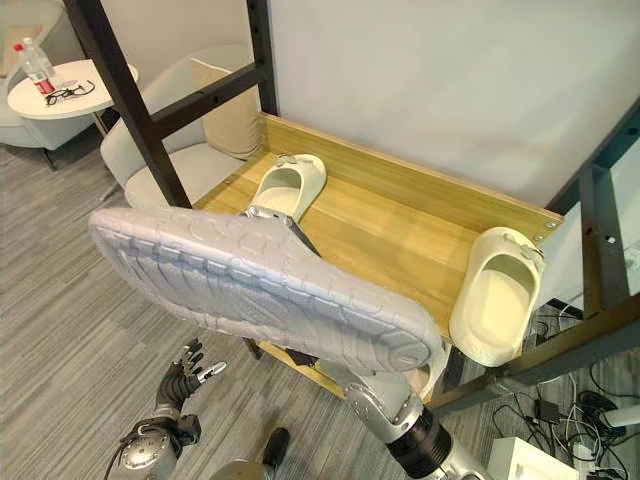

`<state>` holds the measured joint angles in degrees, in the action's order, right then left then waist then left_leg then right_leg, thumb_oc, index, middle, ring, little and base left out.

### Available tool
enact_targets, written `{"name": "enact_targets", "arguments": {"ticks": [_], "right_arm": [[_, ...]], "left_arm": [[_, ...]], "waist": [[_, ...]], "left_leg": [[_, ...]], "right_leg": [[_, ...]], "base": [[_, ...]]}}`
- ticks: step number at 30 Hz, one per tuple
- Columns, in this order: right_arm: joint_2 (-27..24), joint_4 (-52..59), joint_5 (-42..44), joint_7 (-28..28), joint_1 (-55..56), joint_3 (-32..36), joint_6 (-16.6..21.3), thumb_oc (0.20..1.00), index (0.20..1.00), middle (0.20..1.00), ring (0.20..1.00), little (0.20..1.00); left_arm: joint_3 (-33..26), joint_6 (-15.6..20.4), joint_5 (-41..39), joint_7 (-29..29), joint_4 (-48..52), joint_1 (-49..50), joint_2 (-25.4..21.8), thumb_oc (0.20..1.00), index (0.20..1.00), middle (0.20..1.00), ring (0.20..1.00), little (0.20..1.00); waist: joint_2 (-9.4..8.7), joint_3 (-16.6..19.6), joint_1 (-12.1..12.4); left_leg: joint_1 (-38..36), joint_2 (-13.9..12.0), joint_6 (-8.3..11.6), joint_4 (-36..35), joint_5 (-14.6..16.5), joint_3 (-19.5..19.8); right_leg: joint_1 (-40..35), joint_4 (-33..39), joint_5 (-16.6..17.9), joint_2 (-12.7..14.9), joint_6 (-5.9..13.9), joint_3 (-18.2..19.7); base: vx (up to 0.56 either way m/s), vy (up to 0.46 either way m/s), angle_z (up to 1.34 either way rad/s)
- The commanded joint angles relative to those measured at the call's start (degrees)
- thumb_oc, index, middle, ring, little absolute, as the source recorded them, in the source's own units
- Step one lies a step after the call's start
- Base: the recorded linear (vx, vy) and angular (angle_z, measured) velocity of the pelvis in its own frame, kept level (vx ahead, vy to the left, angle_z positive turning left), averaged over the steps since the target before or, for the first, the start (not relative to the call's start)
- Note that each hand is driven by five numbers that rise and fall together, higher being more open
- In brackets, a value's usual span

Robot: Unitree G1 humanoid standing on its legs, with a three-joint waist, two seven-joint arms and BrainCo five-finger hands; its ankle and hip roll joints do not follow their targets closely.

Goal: Arrange the slippers neatly on the shoe rack.

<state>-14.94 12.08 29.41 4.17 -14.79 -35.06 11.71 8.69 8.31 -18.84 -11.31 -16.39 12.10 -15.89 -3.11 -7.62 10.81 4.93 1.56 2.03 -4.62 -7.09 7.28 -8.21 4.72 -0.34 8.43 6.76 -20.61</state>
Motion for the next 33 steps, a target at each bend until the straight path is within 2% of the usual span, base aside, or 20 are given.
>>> {"name": "enact_targets", "arguments": {"ticks": [1, 3, 7, 9, 10, 12, 13, 14, 15, 16, 17, 19, 20, 21, 23, 27, 33], "right_arm": [[-2.6, 1.5, -8.1, 1.5, 0.2, -0.8, 1.2, 0.200, 0.200, 0.200, 0.200, 0.200], [-4.5, -3.1, -15.6, 1.0, 2.1, -1.2, 0.5, 0.200, 0.200, 0.200, 0.200, 0.200], [-5.3, -8.5, -20.9, -0.6, 2.6, -1.7, -0.2, 0.200, 0.200, 0.200, 0.200, 0.200], [-5.6, -13.3, -28.2, -4.1, 2.0, -1.5, -0.5, 0.200, 0.200, 0.200, 0.200, 0.200], [-5.5, -13.4, -28.4, -4.3, 2.0, -1.5, -0.4, 0.200, 0.200, 0.200, 0.200, 0.200], [-5.6, -16.9, -35.0, -8.1, 0.8, -1.1, -0.7, 0.200, 0.200, 0.200, 0.200, 0.200], [-6.2, -18.5, -43.3, -12.7, -0.4, -0.1, -1.5, 0.200, 0.200, 0.200, 0.200, 0.200], [-6.1, -18.6, -43.4, -12.9, -0.5, -0.1, -1.4, 0.200, 0.200, 0.200, 0.200, 0.200], [-6.7, -20.8, -51.0, -17.8, -1.1, 0.9, -3.3, 0.200, 0.200, 0.200, 0.200, 0.200], [-6.6, -21.0, -51.2, -18.0, -1.2, 0.9, -3.2, 0.200, 0.200, 0.200, 0.200, 0.200], [-5.9, -24.5, -53.8, -22.8, -2.7, 2.5, -5.4, 0.200, 0.200, 0.200, 0.200, 0.200], [-5.5, -26.9, -55.9, -27.4, -5.1, 4.2, -7.0, 0.200, 0.200, 0.200, 0.200, 0.200], [-5.5, -27.0, -55.9, -27.4, -5.3, 4.3, -6.9, 0.200, 0.200, 0.200, 0.200, 0.200], [-5.4, -28.7, -57.4, -32.4, -8.6, 6.4, -8.8, 0.200, 0.200, 0.200, 0.200, 0.200], [-5.5, -30.7, -57.0, -37.6, -12.6, 9.2, -10.4, 0.200, 0.200, 0.200, 0.200, 0.200], [-6.1, -31.4, -58.3, -42.8, -16.3, 13.4, -13.6, 0.200, 0.200, 0.200, 0.200, 0.200], [-8.8, -34.7, -58.8, -47.6, -19.9, 17.0, -15.8, 0.200, 0.200, 0.200, 0.200, 0.200]], "left_arm": [[-0.9, 4.3, 2.6, -0.2, -0.5, -4.1, -2.3, 1.000, 1.000, 1.000, 1.000, 1.000], [-1.5, 4.3, 3.7, -0.6, -0.3, -4.5, -2.7, 1.000, 1.000, 1.000, 1.000, 1.000], [-1.2, 4.2, 4.6, -0.9, 0.9, -5.2, -3.4, 1.000, 1.000, 1.000, 1.000, 1.000], [-0.2, 4.6, 5.2, -1.5, 2.5, -6.2, -4.0, 1.000, 1.000, 1.000, 1.000, 1.000], [-0.1, 4.5, 5.2, -1.5, 2.5, -6.3, -4.0, 1.000, 1.000, 1.000, 1.000, 1.000], [0.7, 4.8, 5.6, -2.3, 3.2, -7.4, -4.3, 1.000, 1.000, 1.000, 1.000, 1.000], [1.3, 5.0, 5.9, -3.7, 4.1, -8.5, -4.4, 1.000, 1.000, 1.000, 1.000, 1.000], [1.4, 5.0, 5.9, -3.7, 4.1, -8.6, -4.4, 1.000, 1.000, 1.000, 1.000, 1.000], [2.0, 5.3, 6.0, -5.2, 4.5, -9.9, -4.2, 1.000, 1.000, 1.000, 1.000, 1.000], [2.1, 5.3, 6.0, -5.3, 4.5, -10.0, -4.2, 1.000, 1.000, 1.000, 1.000, 1.000], [2.9, 5.9, 5.3, -7.3, 5.0, -12.0, -3.8, 1.000, 1.000, 1.000, 1.000, 1.000], [3.4, 6.4, 4.6, -8.9, 5.4, -14.2, -3.7, 1.000, 1.000, 1.000, 1.000, 1.000], [3.4, 6.4, 4.6, -8.9, 5.4, -14.3, -3.7, 1.000, 1.000, 1.000, 1.000, 1.000], [3.7, 7.1, 2.7, -10.7, 5.9, -16.1, -3.4, 1.000, 1.000, 1.000, 1.000, 1.000], [3.8, 8.0, 0.6, -12.0, 6.3, -18.0, -2.9, 1.000, 1.000, 1.000, 1.000, 1.000], [2.6, 8.6, -0.8, -13.2, 8.5, -18.4, -2.8, 1.000, 1.000, 1.000, 1.000, 1.000], [2.9, 9.6, -0.2, -12.8, 11.7, -17.4, -4.0, 1.000, 1.000, 1.000, 1.000, 1.000]], "waist": [[0.27, -0.6, 1.6], [0.09, -1.3, 2.0], [0.08, -2.7, 2.6], [0.22, -4.6, 3.0], [0.23, -4.7, 3.0], [0.50, -6.3, 3.2], [0.85, -8.1, 3.6], [0.86, -8.1, 3.6], [1.23, -9.8, 3.7], [1.24, -9.8, 3.7], [1.80, -12.0, 3.7], [2.50, -14.1, 3.7], [2.45, -14.0, 3.7], [3.50, -15.6, 3.7], [4.36, -16.1, 3.6], [4.88, -16.6, 3.9], [4.05, -17.7, 4.7]], "left_leg": [[-2.0, -3.5, 2.49, -0.4, 4.6, -3.5], [-1.4, -3.4, 2.59, -0.4, 4.4, -3.0], [-0.7, -3.4, 2.58, -0.4, 4.0, -2.4], [0.1, -3.6, 2.55, -0.4, 3.7, -2.1], [0.1, -3.6, 2.56, -0.4, 3.7, -2.1], [0.8, -3.8, 2.48, -0.2, 3.3, -1.9], [1.9, -4.1, 2.50, 0.4, 3.1, -1.7], [2.0, -4.1, 2.50, 0.4, 3.0, -1.6], [3.4, -4.3, 2.45, 1.2, 2.8, -1.3], [3.6, -4.3, 2.45, 1.3, 2.8, -1.2], [6.0, -4.4, 2.44, 3.3, 2.8, -0.9], [9.6, -4.2, 2.51, 6.8, 3.3, -0.3], [9.9, -4.1, 2.50, 7.1, 3.4, -0.3], [13.4, -3.7, 2.50, 10.0, 3.6, 0.8], [16.9, -3.2, 2.39, 12.7, 4.0, 1.5], [19.4, -2.7, 2.13, 14.5, 4.7, 1.5], [21.4, -3.0, 1.95, 15.6, 5.6, 1.2]], "right_leg": [[-1.5, -0.1, -5.0, 0.2, -0.05, -0.8], [-1.3, -0.4, -5.2, 0.3, 0.06, -1.5], [-0.7, -0.9, -5.4, 0.3, 0.14, -2.1], [0.1, -1.4, -5.5, 0.3, 0.17, -2.6], [0.1, -1.5, -5.6, 0.3, 0.16, -2.6], [1.0, -2.1, -5.7, 0.3, 0.17, -2.6], [2.1, -3.0, -5.9, 0.3, 0.10, -2.9], [2.2, -3.1, -5.9, 0.4, 0.09, -2.9], [3.4, -4.2, -6.2, 0.5, -0.04, -3.3], [3.6, -4.4, -6.3, 0.6, -0.05, -3.4], [5.8, -6.5, -6.4, 0.9, -0.25, -3.6], [9.0, -10.1, -7.5, 1.7, -0.64, -3.9], [9.2, -10.4, -7.6, 1.8, -0.64, -3.9], [12.7, -14.2, -8.3, 2.7, -0.97, -4.2], [16.1, -17.7, -9.4, 3.6, -1.24, -4.3], [18.9, -20.2, -10.1, 4.1, -1.31, -3.7], [21.1, -21.4, -10.9, 4.1, -1.51, -2.5]], "base": [[0.00, 0.000, 0.00], [-0.01, 0.014, 0.10], [-0.03, 0.000, 0.15], [-0.04, 0.003, 0.02], [-0.05, 0.001, 0.02], [-0.10, 0.003, 0.02], [-0.12, -0.003, 0.02], [-0.14, -0.009, 0.07], [-0.07, -0.001, 0.17], [-0.19, 0.001, 0.26], [-0.18, 0.004, 0.23], [-0.17, 0.002, 0.18], [-0.16, 0.020, 0.25], [-0.15, 0.035, 0.20], [-0.13, 0.052, 0.22], [-0.03, 0.044, 0.19], [-0.01, 0.011, 0.01]]}}
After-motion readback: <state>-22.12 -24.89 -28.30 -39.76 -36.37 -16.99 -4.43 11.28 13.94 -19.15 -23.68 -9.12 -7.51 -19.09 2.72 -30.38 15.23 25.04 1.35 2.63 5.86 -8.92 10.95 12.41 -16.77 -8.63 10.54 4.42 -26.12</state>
